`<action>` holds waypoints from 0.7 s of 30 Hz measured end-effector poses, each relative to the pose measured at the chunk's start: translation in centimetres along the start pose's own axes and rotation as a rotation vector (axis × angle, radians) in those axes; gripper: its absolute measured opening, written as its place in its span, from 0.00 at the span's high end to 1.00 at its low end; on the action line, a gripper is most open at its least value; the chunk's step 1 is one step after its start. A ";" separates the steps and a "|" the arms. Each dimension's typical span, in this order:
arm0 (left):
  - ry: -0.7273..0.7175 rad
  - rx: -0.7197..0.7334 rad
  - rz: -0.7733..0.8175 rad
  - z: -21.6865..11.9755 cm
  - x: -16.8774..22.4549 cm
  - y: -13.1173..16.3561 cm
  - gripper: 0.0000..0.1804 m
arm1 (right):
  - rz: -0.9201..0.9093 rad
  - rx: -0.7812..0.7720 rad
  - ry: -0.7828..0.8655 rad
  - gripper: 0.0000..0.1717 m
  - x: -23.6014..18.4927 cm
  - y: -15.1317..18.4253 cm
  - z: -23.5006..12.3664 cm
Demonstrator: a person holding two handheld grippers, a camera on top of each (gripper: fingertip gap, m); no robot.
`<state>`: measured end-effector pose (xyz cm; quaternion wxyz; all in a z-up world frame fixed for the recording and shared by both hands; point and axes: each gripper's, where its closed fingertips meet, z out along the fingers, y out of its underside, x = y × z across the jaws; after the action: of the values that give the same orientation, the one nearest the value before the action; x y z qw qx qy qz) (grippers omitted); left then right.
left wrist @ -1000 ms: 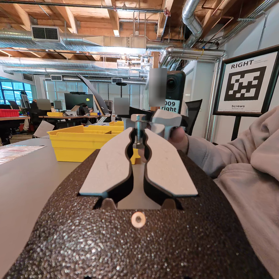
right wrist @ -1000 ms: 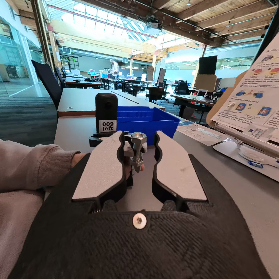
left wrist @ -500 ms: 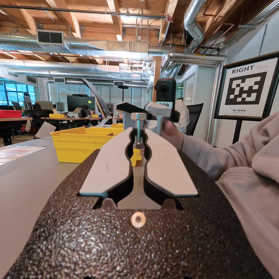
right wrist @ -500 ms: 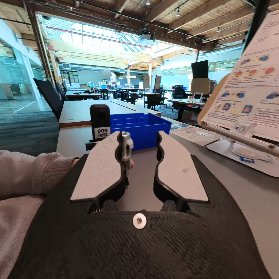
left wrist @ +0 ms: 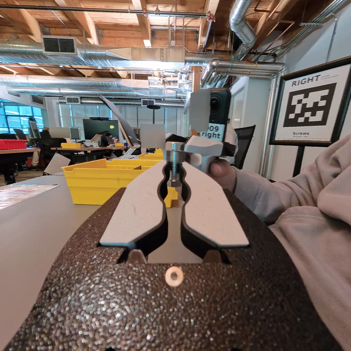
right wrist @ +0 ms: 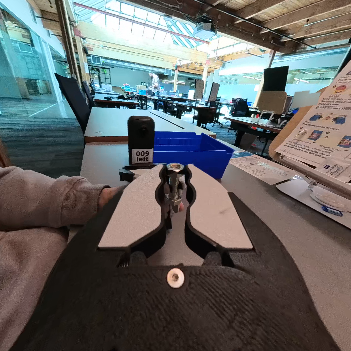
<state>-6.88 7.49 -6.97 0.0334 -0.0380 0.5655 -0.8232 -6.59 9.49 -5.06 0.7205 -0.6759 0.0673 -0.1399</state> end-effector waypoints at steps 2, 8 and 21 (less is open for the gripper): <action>0.059 0.004 -0.010 0.2 0.8 0.0 0.95 | 0.035 0.019 -0.090 0.90 -0.7 -0.2 -0.4; 0.237 0.000 -0.064 0.6 3.4 0.0 0.95 | 0.101 0.060 -0.327 0.89 -2.9 -0.8 -1.9; 0.095 0.013 -0.030 0.2 1.3 -0.2 0.96 | 0.028 0.066 -0.078 0.73 0.2 -1.4 -2.3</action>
<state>-8.11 7.28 -6.73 -0.0055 -0.0070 0.5604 -0.8281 -7.23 7.21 -3.82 0.7465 -0.6555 0.0442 -0.1055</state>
